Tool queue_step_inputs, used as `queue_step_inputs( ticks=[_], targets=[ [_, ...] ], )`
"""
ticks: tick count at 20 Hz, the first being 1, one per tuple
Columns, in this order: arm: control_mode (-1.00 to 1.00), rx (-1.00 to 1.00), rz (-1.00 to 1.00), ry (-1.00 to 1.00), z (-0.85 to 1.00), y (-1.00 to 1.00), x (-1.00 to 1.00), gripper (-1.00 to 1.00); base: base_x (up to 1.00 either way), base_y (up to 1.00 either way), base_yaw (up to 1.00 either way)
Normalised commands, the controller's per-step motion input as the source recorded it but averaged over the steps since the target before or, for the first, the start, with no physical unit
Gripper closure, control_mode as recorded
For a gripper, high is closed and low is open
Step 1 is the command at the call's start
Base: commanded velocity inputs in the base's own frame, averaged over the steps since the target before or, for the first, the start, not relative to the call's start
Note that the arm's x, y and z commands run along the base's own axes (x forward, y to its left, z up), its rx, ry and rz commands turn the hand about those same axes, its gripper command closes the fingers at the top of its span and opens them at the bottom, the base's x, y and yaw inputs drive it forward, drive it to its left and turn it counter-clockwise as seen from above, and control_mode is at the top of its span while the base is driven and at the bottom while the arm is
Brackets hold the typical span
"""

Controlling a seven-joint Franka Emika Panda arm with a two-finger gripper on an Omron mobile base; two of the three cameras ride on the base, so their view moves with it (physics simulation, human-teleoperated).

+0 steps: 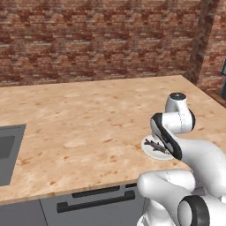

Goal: Place the fish on the counter behind the older fish on the same shelf of the fridge to maintain FIFO order. Close the fridge door when finished.

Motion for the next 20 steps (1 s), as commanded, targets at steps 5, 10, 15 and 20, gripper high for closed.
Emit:
queue_step_inputs(
  ticks=[5, 10, 15, 20],
  targets=[
    [-1.0, 0.01, 0.04, 0.02, -0.41, -0.6, 0.06, -1.0, 0.0, 0.0, 0.0],
    [-1.0, 0.0, 0.07, 0.03, -0.33, -0.36, 0.04, -1.0, 0.0, 0.0, 0.0],
    [-1.0, 0.0, 0.06, 0.05, -0.43, -0.05, 0.22, -1.0, 0.0, 0.0, 0.0],
    [-1.0, 0.0, 0.01, 0.0, 0.17, 0.25, 0.0, -1.0, 0.0, 0.0, 0.0]
  ],
)
